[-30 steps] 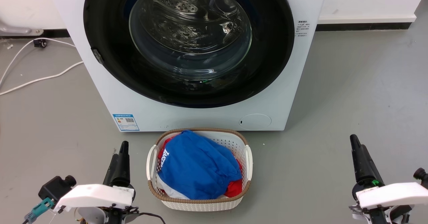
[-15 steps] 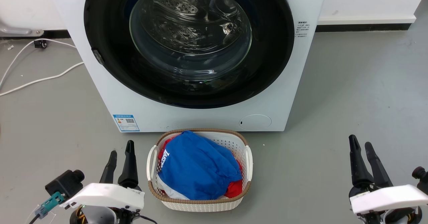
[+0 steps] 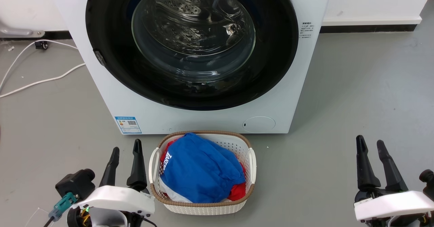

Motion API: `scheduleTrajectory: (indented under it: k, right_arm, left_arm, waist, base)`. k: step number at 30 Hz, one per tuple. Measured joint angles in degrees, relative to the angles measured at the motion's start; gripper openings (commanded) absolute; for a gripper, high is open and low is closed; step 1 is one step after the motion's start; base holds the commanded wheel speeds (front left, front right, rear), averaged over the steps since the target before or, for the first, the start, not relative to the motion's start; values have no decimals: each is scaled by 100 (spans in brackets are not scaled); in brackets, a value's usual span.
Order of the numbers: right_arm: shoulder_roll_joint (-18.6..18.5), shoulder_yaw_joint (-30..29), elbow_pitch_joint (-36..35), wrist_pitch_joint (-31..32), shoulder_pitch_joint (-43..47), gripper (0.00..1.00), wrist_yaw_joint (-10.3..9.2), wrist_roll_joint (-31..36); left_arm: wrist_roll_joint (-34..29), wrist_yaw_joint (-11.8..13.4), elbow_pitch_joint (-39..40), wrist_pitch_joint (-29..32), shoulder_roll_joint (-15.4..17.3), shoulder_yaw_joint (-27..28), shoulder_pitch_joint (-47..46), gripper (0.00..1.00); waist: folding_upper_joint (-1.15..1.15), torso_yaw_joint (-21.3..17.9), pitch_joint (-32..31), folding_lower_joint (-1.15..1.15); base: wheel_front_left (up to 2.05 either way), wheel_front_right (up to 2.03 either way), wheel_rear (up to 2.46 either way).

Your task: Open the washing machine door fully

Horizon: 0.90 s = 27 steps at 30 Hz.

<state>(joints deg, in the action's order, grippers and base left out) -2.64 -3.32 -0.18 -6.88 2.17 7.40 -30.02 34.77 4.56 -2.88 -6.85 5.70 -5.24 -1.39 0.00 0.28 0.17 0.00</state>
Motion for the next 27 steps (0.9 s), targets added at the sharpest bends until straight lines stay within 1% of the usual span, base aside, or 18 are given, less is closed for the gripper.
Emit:
scheduleTrajectory:
  k: [13, 27]
  right_arm:
    - [-2, -30, -258, -196, 76, 100, 1, 591]
    - [-4, -30, -364, -379, 231, 100, 1, 1106]
  left_arm:
    - [-727, -13, 157, -199, -4, -59, 96, 100]
    - [-1468, -207, 183, -394, -97, -35, 174, 100]
  waist:
    - [0, 13, 14, 0]
    - [0, 22, 11, 0]
  base:
    - [0, 0, 0]
    - [0, 0, 0]
